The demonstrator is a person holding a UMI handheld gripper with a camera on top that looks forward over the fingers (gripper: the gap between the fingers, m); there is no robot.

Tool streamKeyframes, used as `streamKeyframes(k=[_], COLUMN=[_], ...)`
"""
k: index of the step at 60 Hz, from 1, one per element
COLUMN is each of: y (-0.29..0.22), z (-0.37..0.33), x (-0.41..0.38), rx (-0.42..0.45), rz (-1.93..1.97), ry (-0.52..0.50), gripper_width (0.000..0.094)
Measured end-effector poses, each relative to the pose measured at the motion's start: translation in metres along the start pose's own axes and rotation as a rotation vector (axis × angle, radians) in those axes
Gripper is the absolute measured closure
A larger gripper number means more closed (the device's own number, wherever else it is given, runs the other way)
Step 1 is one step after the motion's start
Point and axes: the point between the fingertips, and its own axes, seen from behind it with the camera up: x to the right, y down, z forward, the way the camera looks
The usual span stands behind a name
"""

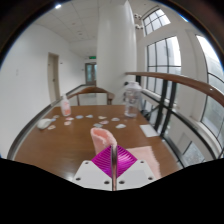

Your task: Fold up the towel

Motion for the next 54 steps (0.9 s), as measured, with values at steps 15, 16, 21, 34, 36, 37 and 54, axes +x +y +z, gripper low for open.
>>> streamKeyframes(k=[15,16,21,34,36,37,54], y=[0.063,0.064,0.057,0.018,0.013,0.011,0.023], z=[0.014,0.014,0.005,-0.052,-0.068,-0.075,-0.163], x=[0.136,0.136,0.135,0.087,0.072,0.064,-0.052], rx=[-0.172,-0.172,-0.103,0.066,0.094,0.107,0.238], rz=[0.025,0.030,0.060,0.015,0.002,-0.001,-0.132], ry=[0.234,0.233,0.221,0.131,0.101,0.087,-0.081], gripper_width=[0.0421,0.0305,0.0134,0.0096,0.0098,0.0097,0.0088])
